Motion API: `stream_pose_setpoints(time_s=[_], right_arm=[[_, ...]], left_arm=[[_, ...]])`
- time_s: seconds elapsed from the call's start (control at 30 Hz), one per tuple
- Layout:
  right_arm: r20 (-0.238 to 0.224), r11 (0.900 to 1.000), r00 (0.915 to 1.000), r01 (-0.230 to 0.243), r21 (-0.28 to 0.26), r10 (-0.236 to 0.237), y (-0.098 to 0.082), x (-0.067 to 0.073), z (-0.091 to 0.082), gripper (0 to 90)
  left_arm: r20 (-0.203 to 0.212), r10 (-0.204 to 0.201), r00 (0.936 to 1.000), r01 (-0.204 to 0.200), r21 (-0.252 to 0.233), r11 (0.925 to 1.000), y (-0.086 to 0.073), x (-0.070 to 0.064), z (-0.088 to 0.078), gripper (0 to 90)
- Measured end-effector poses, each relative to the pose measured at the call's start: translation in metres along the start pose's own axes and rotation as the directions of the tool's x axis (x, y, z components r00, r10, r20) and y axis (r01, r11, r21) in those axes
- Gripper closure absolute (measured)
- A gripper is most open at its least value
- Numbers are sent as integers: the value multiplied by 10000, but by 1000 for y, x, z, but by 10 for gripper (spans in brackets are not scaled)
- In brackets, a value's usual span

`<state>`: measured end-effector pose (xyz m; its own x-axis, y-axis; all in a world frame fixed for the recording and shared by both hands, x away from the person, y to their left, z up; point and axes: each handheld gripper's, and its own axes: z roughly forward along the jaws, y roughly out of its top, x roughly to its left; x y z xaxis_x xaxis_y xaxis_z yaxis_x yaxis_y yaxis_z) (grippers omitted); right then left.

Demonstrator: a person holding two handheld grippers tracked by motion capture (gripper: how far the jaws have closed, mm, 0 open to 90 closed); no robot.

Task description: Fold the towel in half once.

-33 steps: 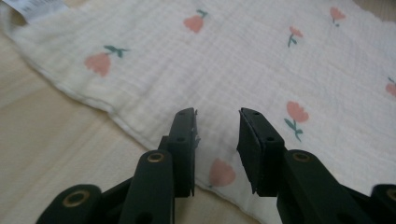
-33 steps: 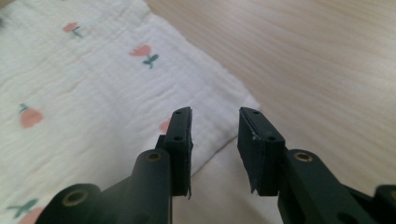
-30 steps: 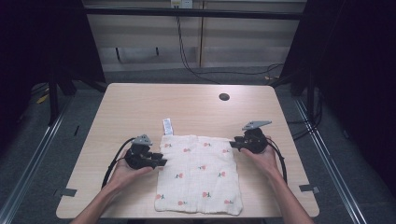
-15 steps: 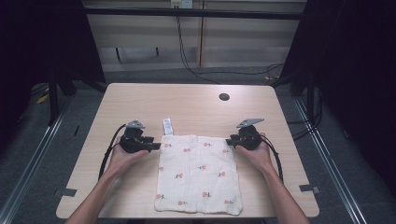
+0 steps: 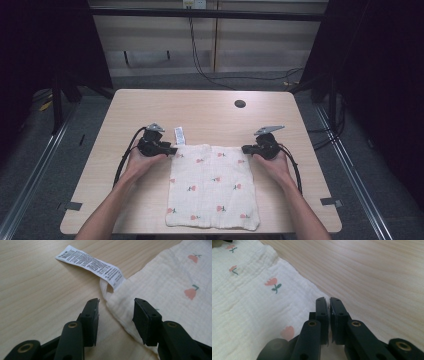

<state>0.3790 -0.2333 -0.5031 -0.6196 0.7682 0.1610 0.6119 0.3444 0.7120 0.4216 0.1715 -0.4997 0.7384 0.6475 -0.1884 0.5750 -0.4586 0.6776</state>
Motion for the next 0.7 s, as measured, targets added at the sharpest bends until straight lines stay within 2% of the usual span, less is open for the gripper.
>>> stream_pose_setpoints(time_s=[0.07,0.13,0.2,0.23,0.3,0.33,0.4,0.47,0.6,0.7], right_arm=[[9,10000,10000,18,-21,-18,1,-1,-1,855],[-11,10000,10000,-22,-92,22,2,0,-3,855],[20,9999,10000,-12,-138,13,3,-1,-5,855],[-45,9998,10000,-65,-168,64,3,-1,-5,855],[-115,9997,9998,-138,-194,136,4,-2,-6,856],[-223,9996,9996,-168,-208,163,4,-2,-6,856],[-263,9995,9996,-150,-262,143,4,-2,-7,856],[-400,9977,9987,-344,-584,321,5,-4,-11,856],[-424,9971,9987,-319,-690,290,7,-4,-16,857],[-452,9958,9983,-394,-828,358,10,-6,-21,858]], left_arm=[[-18,-101,9999,100,-84,9999,2,-1,3,556],[41,85,10000,-85,1,10000,3,0,4,557],[75,101,9999,-102,88,9999,4,-1,4,574],[90,56,9999,-56,-29,10000,3,-2,5,592],[280,71,9996,-68,-106,9999,3,-4,7,692],[200,84,9998,-81,-128,9999,3,-5,8,747],[443,97,9990,-91,-119,9999,2,-6,9,817],[682,-31,9977,43,-176,9998,2,-6,9,847],[922,-43,9957,79,-394,9992,2,-7,6,857],[1027,-94,9947,179,-821,9965,6,-6,-4,858]])
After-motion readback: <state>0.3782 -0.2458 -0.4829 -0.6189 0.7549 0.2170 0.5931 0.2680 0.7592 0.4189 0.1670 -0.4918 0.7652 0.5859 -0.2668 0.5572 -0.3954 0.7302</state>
